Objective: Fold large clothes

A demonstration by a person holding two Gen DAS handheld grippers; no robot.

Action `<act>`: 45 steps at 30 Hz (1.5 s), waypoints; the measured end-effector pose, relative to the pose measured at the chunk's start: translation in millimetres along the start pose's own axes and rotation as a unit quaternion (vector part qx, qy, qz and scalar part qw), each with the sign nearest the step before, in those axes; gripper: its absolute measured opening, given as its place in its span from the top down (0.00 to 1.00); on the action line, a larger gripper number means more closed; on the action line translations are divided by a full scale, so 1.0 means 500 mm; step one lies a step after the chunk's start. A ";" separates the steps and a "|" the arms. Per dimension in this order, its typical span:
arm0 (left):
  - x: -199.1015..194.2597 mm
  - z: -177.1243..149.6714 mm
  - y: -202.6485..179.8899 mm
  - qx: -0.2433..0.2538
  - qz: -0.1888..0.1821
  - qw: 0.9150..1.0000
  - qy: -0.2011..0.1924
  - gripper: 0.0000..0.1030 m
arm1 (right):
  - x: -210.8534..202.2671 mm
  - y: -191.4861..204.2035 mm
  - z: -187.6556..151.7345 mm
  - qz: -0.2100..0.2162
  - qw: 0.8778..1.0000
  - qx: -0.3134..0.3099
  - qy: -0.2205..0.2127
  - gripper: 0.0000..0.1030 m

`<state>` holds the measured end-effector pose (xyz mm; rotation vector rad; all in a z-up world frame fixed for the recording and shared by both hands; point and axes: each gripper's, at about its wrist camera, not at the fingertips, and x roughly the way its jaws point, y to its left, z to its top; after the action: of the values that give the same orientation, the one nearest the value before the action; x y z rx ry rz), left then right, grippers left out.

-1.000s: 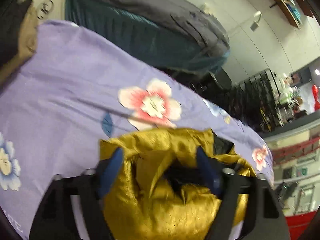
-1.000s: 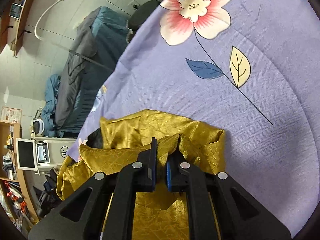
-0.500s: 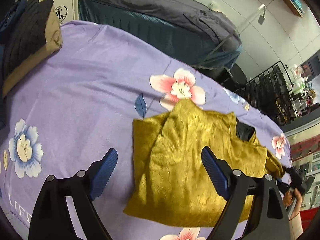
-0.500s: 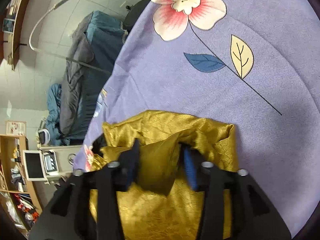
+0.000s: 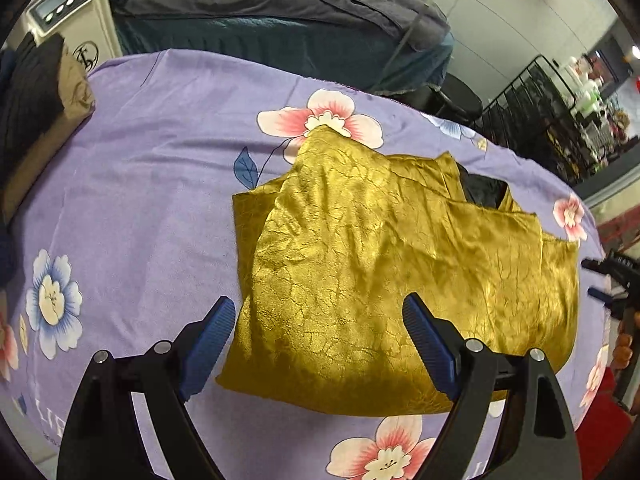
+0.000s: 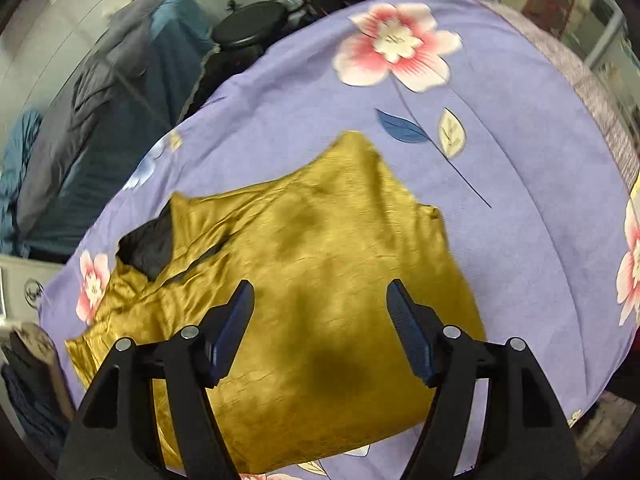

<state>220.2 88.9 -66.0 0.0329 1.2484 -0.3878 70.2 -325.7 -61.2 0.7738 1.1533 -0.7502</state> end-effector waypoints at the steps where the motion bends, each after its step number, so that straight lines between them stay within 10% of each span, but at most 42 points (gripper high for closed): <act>1: -0.002 0.001 -0.005 0.007 0.001 1.000 0.000 0.19 | -0.010 0.017 -0.006 -0.004 1.000 -0.015 -0.014 0.33; 10: -0.024 0.018 -0.030 0.021 -0.005 1.000 -0.020 0.19 | -0.061 0.084 -0.028 0.040 0.995 -0.074 -0.051 0.33; 15: -0.028 0.013 -0.018 0.012 -0.006 1.000 -0.026 0.19 | -0.041 0.012 -0.015 0.105 0.991 -0.074 -0.041 0.33; 20: -0.007 0.003 0.010 0.007 0.014 1.000 -0.019 0.19 | 0.001 -0.079 -0.041 0.077 0.989 -0.118 -0.034 0.33; 29: 0.100 0.075 0.049 -0.013 -0.010 0.999 0.028 0.21 | 0.075 -0.213 0.011 0.114 0.993 -0.023 -0.013 0.33; 35: 0.165 0.088 -0.020 0.071 0.013 0.995 0.067 0.82 | 0.111 -0.145 0.019 0.084 0.991 -0.104 0.003 0.83; 45: 0.206 0.132 -0.017 0.066 0.071 0.994 0.052 0.90 | 0.129 -0.096 0.042 0.021 0.991 -0.133 -0.025 0.89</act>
<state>304.8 38.0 -138.5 0.2553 1.3125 -0.3477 55.5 -376.4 -125.6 0.5518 1.1607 -0.5624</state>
